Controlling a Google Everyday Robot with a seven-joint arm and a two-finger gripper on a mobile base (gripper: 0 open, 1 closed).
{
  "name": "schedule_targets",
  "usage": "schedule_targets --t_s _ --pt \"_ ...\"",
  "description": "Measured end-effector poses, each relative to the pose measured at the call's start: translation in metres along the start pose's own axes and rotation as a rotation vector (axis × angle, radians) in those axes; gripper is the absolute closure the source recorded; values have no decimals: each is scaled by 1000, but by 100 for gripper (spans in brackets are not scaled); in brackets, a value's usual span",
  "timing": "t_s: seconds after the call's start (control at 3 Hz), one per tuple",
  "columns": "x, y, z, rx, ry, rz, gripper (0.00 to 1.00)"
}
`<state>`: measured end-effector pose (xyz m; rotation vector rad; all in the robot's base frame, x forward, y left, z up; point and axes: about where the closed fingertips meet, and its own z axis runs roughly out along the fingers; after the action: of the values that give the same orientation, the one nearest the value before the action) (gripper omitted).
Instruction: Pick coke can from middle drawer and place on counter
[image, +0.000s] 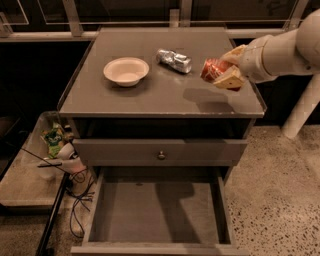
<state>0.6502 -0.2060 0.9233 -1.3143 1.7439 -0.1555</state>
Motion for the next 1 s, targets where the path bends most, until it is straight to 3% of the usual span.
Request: schedule_targets --t_s 0.33,0.67,1.0 --pt "16 -25 42 -34 -17 68 100" --pt "35 -25 84 -104 -29 165 100" --pt "38 -26 88 -106 -30 169 81"
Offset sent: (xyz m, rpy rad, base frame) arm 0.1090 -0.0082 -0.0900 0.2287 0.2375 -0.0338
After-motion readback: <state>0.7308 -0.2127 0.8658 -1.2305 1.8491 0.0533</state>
